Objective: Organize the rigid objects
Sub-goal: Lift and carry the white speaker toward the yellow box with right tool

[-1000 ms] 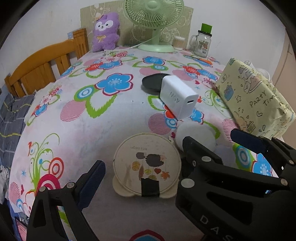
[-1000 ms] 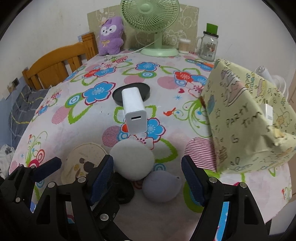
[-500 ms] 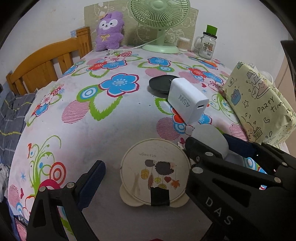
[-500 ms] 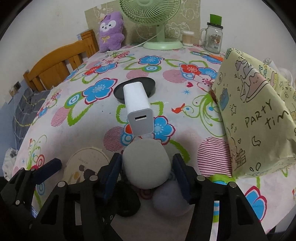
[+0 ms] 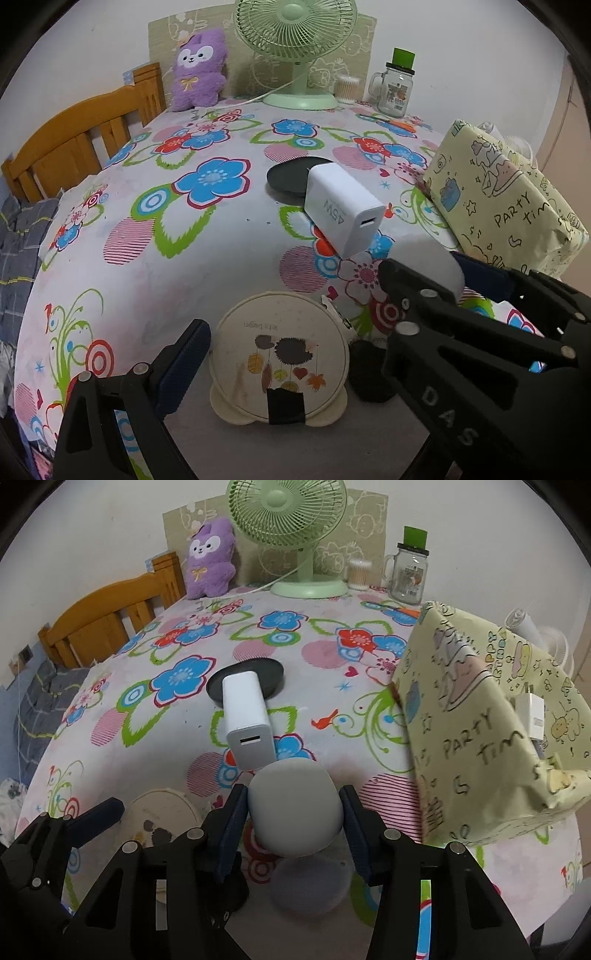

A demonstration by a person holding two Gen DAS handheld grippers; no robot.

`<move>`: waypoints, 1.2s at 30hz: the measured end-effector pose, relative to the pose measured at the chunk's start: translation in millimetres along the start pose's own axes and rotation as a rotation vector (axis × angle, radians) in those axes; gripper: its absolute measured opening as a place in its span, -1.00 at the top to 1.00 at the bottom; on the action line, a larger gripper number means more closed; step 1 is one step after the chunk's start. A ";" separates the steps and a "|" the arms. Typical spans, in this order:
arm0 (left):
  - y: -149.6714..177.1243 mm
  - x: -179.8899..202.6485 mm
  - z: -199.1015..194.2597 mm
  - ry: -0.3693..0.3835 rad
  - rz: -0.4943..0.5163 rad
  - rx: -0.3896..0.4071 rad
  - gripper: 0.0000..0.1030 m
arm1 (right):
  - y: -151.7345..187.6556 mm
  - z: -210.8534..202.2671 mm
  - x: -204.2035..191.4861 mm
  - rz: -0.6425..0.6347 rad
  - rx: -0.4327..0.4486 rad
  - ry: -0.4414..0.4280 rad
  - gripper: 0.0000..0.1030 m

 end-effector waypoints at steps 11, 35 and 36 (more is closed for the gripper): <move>11.6 15.6 -19.1 0.008 0.002 0.010 -0.90 | 16.0 -27.4 7.2 0.011 0.006 -0.037 -0.04; 12.1 80.4 -7.0 0.051 0.121 0.020 -0.80 | 35.2 -39.5 74.9 0.147 -0.018 0.043 -0.04; 11.8 80.6 -7.0 0.050 0.120 0.021 -0.78 | 35.0 -40.1 75.6 0.150 -0.018 0.043 -0.04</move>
Point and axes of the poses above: each gripper's, at about its wrist camera, not at the fingertips, and z roughly the way its jaws point, x to its right, y to its underside, the point moved 5 cm from there along z, roughly the way its jaws point, and after that the axes turned 13 degrees about x, right-handed, at the moved point
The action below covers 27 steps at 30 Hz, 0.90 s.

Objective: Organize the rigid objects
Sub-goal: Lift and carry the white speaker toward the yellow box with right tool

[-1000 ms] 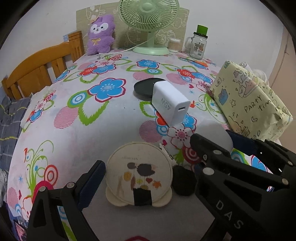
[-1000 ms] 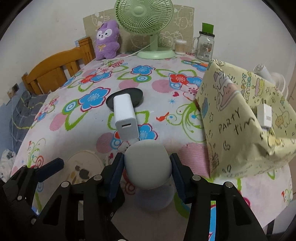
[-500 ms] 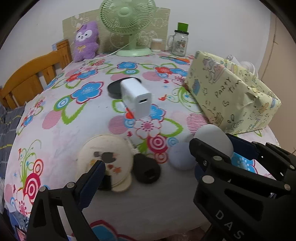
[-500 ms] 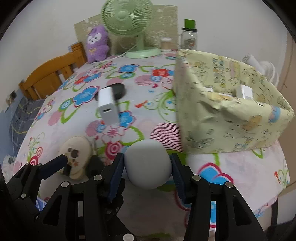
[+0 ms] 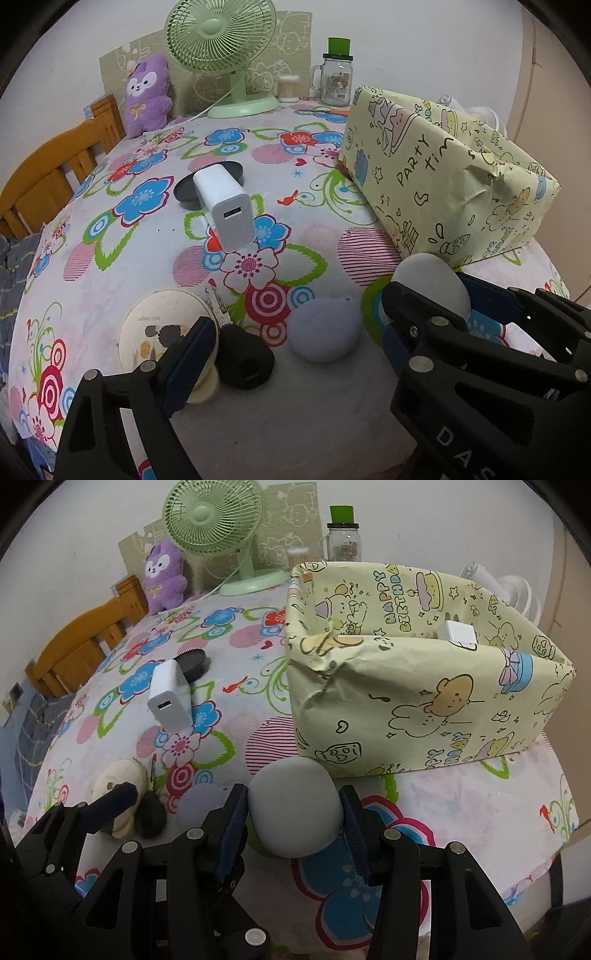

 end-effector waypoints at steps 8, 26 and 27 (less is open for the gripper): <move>-2.6 14.6 -1.1 0.029 0.017 0.007 -0.72 | -1.6 -9.2 14.3 0.013 0.016 0.033 -0.04; 0.1 28.8 2.8 0.112 0.008 -0.012 0.16 | 1.6 -0.9 23.1 0.039 -0.010 0.071 -0.04; -0.3 27.8 2.8 0.112 0.004 -0.014 0.16 | 1.2 -1.5 22.4 0.036 -0.007 0.070 -0.04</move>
Point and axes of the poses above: each gripper's, at about its wrist camera, not at the fingertips, and z roughly the way its jaws point, x to its right, y to its underside, the point moved 5 cm from there along z, roughly the way its jaws point, and after that the axes turned 13 degrees about x, right-handed, at the moved point
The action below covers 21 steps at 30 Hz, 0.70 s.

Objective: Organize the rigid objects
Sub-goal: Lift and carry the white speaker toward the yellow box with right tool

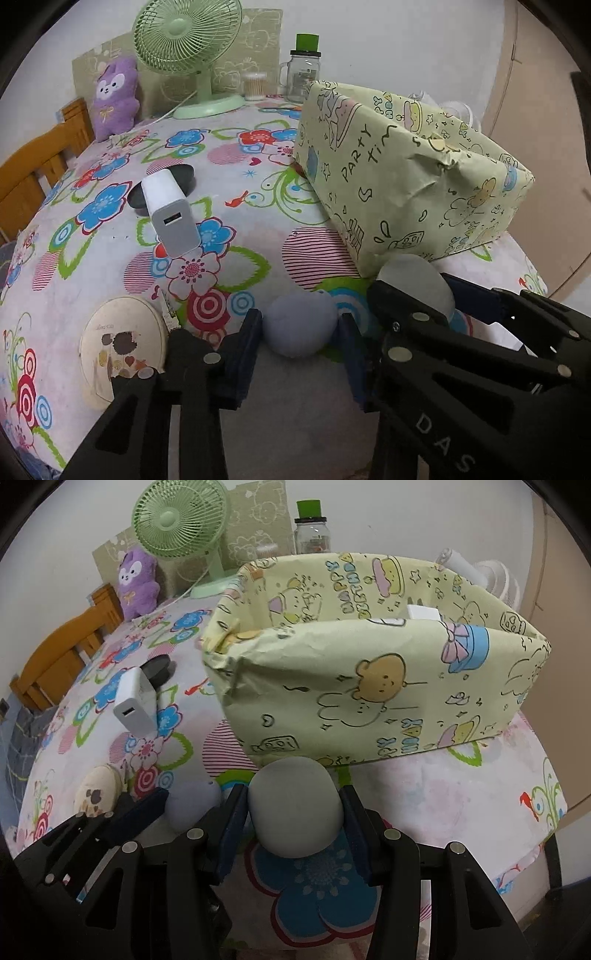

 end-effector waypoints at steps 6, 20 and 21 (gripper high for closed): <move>-0.4 -5.2 -1.3 -0.014 -0.007 0.002 0.17 | 0.7 -4.2 -3.9 -0.006 0.010 0.006 -0.04; -10.2 -21.9 -33.3 -0.051 -0.020 0.061 0.17 | -10.9 -31.3 -27.1 -0.033 0.066 -0.023 -0.04; -12.1 -23.3 -36.8 -0.056 -0.022 0.068 0.17 | -12.3 -33.6 -28.7 -0.035 0.070 -0.026 -0.04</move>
Point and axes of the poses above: each gripper's, at about its wrist camera, not at the fingertips, and z roughly the way its jaws point, x to its right, y to its underside, the point moved 5 cm from there along z, roughly the way its jaws point, and after that the axes turned 13 degrees about x, right-handed, at the moved point
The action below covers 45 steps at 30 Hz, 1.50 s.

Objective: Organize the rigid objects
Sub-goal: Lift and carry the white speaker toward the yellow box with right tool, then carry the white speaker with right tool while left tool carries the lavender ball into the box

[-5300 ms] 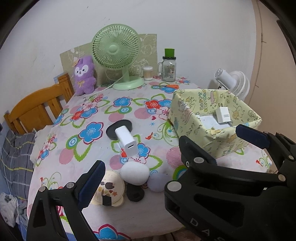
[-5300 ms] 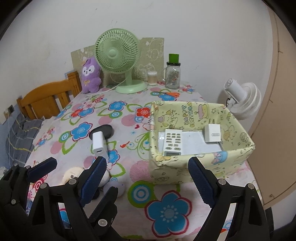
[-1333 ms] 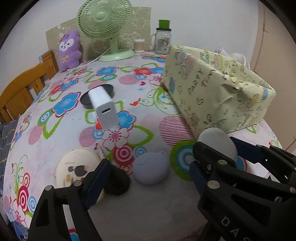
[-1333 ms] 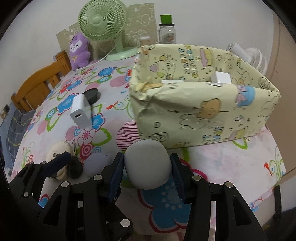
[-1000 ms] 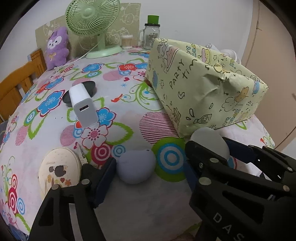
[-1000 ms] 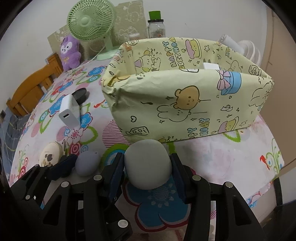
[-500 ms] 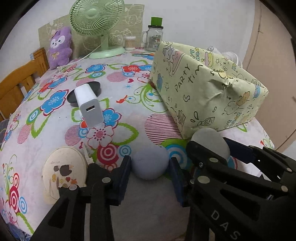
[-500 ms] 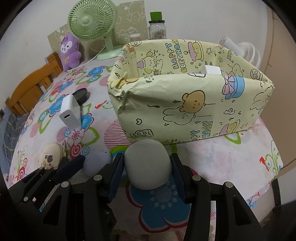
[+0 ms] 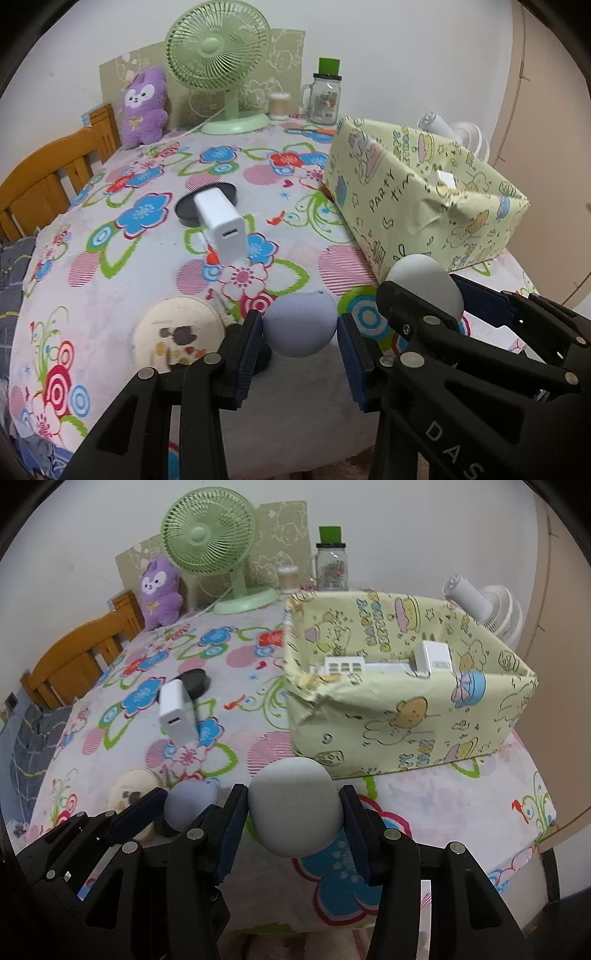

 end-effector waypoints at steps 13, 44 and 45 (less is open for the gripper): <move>-30.1 -2.9 -27.9 -0.027 -0.005 0.049 0.17 | -31.4 -25.5 -8.9 -0.026 0.047 -0.014 -0.05; -96.9 52.8 -21.8 0.011 0.060 0.117 0.16 | -95.7 -37.1 47.9 0.028 0.127 0.016 -0.05; -98.4 55.1 -20.3 0.014 0.063 0.116 0.16 | -96.7 -36.7 50.6 0.032 0.128 0.019 -0.05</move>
Point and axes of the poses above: each gripper's, at about its wrist camera, not at the fingertips, and z roughly the way its jaws point, x to its right, y to its underside, the point moved 5 cm from there along z, roughly the way its jaws point, and after that the axes turned 13 degrees about x, right-handed, at the moved point
